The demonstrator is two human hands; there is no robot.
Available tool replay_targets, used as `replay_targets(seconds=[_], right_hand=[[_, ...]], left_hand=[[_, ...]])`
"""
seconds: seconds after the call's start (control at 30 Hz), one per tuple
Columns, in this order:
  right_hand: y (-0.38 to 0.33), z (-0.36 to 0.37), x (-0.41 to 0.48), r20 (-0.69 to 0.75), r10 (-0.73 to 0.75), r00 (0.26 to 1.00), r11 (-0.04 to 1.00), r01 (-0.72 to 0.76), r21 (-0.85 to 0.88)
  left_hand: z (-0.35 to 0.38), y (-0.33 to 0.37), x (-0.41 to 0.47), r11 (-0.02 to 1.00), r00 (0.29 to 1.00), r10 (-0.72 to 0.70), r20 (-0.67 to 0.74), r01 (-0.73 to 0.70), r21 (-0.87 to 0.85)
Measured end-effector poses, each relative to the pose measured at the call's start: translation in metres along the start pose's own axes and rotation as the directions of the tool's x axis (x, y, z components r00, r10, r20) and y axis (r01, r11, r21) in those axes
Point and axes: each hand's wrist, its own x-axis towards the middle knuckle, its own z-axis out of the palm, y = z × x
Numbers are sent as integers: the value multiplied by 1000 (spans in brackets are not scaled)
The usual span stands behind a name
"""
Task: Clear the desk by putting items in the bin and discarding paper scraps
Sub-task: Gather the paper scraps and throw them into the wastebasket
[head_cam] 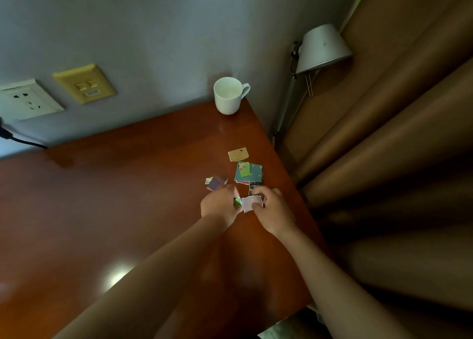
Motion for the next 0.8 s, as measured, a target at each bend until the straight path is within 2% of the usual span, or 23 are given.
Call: replay_targets(seconds=[0.13,0.27,0.4,0.5,0.57,0.63,0.73,0.8], right_hand=[[-1,4,2,55,-68,996,973,79,-218],[-4,10,3,33,-90,995,929,96,-358],[-6,14,3,-27,-130,991,917,110,-383],[-7,14,5,-79,-190,979,895,140,-424],[-8,13,6,-105,-256,961,857,175,-484],[-7,13,7,-71,-262,963,850,195,-490],[-9,15,4,-7,-160,987,924,148,-351],[-13,19,2,-42,-101,994,973,90,-213]], left_hand=[[1,-2,-1,999,1000,-2,3,1,34],[1,-2,-6,1000,1000,-11,-4,11,21],[0,-7,-8,996,999,-8,-40,4,-89],[-2,-12,-8,956,998,-49,-29,38,-291],[-3,-15,-7,875,992,-129,-13,108,-473],[-7,-18,-7,709,977,-214,-1,154,-688],[-16,-23,-8,493,958,-285,39,182,-851],[-23,-27,-10,355,940,-326,103,223,-908]])
